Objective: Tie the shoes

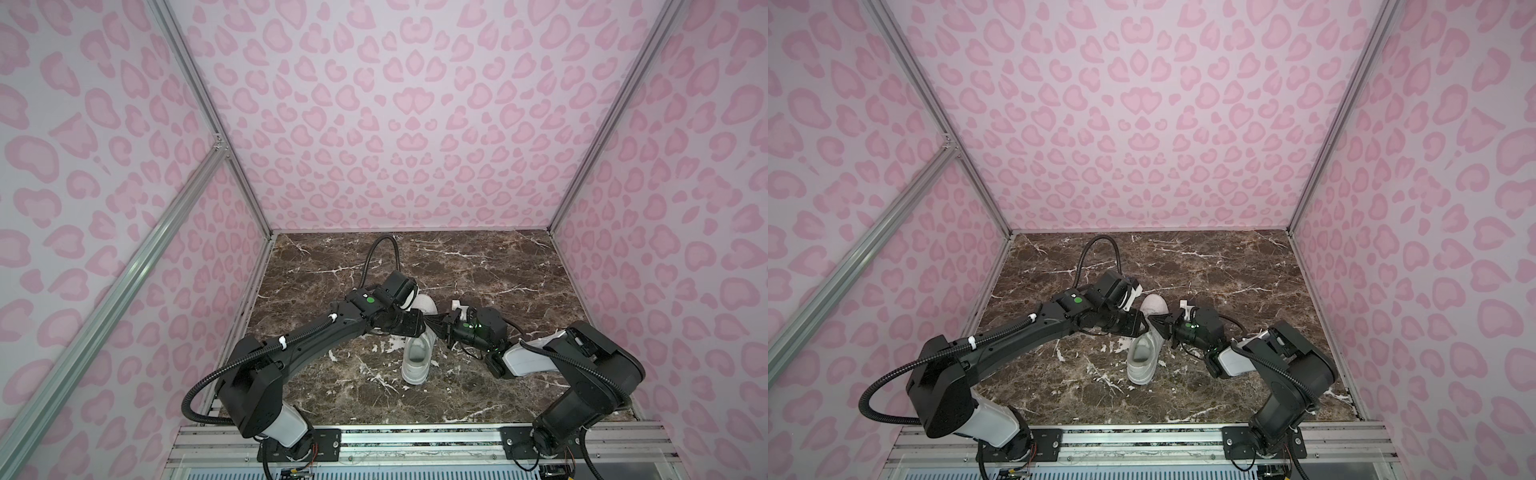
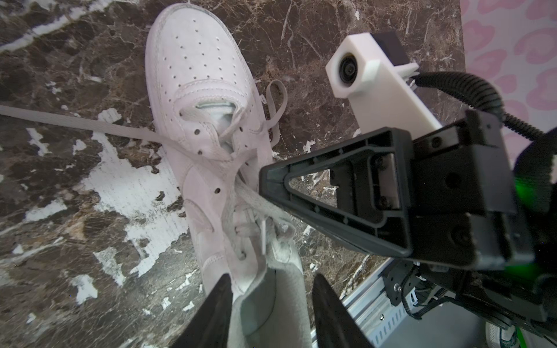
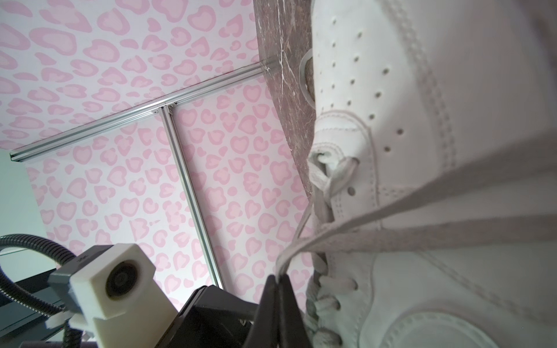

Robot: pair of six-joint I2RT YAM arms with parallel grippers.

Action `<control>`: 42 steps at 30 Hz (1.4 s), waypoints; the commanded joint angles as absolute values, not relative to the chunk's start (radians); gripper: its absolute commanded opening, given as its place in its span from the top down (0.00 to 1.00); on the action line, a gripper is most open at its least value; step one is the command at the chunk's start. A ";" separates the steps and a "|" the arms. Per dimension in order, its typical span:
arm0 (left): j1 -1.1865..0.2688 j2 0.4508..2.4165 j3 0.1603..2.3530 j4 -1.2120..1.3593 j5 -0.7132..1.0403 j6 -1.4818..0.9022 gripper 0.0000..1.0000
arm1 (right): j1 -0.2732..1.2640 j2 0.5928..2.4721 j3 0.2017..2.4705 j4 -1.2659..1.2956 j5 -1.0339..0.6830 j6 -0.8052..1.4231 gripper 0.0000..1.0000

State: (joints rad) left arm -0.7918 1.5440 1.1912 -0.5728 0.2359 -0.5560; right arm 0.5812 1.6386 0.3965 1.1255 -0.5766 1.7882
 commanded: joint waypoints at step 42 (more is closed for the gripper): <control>-0.797 1.556 1.147 -0.498 0.264 -0.591 0.73 | 0.629 1.635 0.347 1.265 -0.584 1.832 0.97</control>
